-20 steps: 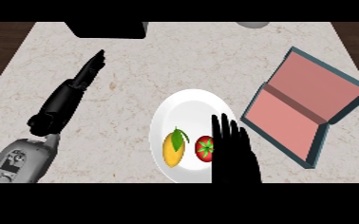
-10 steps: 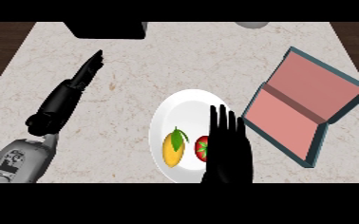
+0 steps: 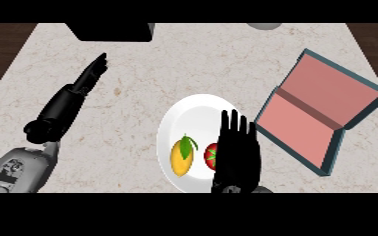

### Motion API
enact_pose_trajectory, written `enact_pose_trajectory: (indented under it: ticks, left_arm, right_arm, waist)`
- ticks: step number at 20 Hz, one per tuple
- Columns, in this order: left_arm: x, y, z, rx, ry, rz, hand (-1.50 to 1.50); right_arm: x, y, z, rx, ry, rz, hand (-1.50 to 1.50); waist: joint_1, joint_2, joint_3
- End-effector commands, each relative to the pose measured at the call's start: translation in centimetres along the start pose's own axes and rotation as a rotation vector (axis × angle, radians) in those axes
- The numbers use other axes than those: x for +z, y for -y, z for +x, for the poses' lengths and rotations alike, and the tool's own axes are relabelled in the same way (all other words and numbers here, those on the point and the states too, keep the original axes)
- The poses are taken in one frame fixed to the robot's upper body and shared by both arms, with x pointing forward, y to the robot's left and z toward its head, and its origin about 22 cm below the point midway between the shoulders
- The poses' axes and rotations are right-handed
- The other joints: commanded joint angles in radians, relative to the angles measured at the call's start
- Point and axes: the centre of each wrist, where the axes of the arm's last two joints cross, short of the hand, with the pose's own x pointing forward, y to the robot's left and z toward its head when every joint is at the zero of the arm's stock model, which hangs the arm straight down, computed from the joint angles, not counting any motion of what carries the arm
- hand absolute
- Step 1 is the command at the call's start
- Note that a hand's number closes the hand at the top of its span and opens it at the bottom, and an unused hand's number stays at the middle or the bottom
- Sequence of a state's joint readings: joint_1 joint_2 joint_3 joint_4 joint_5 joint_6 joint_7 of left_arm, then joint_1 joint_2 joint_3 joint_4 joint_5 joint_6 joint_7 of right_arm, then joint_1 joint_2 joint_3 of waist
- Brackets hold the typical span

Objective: Pick the tomato from the plate and place it in the cardboard box

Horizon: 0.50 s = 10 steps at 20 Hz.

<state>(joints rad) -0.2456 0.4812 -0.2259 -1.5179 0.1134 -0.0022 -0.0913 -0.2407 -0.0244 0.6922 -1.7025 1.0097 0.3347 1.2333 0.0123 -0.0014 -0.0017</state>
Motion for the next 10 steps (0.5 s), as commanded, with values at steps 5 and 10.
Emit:
enact_pose_trajectory:
  ticks: [5,10]
  left_arm:
    - [-0.1,-0.4,-0.3,-0.005,0.010,0.012,0.00]
    - [0.1,0.2,-0.4,0.000,0.003,-0.001,0.00]
  right_arm:
    - [-1.0,-0.6,2.0,0.025,-0.200,0.051,-1.50]
    - [-1.3,-1.9,1.6,0.017,-0.230,0.065,-1.50]
  waist:
    - [0.003,0.003,0.001]
    - [-0.004,0.001,0.001]
